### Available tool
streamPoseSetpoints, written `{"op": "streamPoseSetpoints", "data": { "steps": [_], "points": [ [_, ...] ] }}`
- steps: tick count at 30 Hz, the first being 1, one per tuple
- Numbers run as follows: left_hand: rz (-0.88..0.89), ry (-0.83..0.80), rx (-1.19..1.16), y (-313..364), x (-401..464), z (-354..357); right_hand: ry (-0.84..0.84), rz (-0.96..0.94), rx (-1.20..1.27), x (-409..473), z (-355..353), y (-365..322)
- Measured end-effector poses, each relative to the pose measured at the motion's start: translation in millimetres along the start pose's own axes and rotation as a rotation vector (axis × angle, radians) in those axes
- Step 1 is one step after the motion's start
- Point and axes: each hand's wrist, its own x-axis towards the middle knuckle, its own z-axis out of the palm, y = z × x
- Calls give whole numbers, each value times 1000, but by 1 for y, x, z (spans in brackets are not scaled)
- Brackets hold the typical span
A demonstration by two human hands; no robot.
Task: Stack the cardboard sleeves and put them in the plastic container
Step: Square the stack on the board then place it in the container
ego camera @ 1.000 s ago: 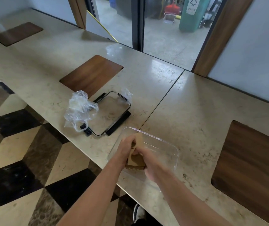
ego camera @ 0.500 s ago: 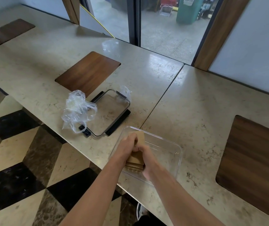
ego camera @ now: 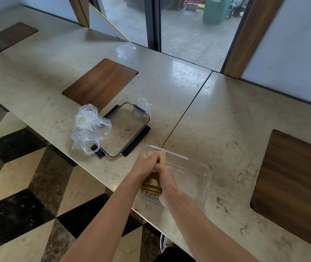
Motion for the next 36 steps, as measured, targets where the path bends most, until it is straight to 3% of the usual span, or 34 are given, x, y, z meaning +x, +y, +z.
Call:
{"op": "streamPoseSetpoints", "data": {
  "steps": [10, 17, 29, 36],
  "points": [
    [83, 24, 133, 10, 5, -15, 51, -30, -15, -1, 15, 7],
    [290, 236, 181, 7, -3, -29, 13, 1, -12, 0, 17, 6],
    [323, 274, -161, 11, -16, -34, 58, -49, 31, -2, 8, 7],
    [292, 310, -199, -7, -9, -36, 62, -17, 122, 2, -5, 8]
  ]
}}
